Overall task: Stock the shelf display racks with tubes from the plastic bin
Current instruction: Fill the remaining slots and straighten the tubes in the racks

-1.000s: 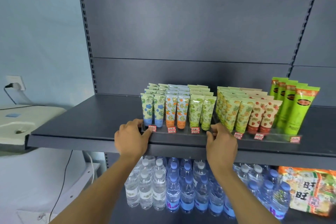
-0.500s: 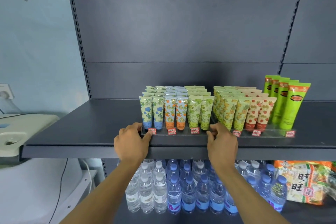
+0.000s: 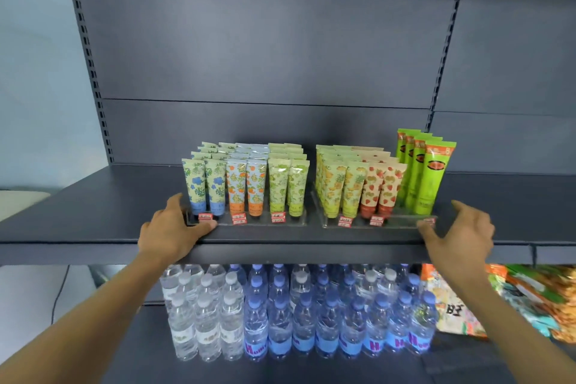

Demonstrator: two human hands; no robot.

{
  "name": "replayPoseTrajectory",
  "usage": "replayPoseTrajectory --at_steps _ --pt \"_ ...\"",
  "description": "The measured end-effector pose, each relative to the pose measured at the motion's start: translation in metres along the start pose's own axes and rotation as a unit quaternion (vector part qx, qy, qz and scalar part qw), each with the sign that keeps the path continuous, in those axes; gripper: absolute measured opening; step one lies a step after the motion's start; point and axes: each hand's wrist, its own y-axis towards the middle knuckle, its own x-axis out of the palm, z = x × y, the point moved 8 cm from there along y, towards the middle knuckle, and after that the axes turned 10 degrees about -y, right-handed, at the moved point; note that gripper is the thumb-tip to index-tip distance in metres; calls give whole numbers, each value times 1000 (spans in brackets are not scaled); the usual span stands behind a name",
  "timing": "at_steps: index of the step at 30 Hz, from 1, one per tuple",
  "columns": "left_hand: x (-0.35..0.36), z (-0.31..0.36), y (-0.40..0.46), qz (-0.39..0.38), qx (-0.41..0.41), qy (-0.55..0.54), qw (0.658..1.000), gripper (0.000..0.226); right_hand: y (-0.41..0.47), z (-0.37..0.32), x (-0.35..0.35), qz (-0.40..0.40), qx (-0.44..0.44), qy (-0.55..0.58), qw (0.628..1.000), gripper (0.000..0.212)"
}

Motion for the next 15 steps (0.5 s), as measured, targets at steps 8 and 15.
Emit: replayPoseTrajectory --at_steps 8,15 --pt "4 2 6 -15 -52 -26 998 81 57 26 34 -287 -115 -12 951 100" --pt "10 3 15 -57 -38 -56 996 66 56 18 45 -288 -175 8 942 87"
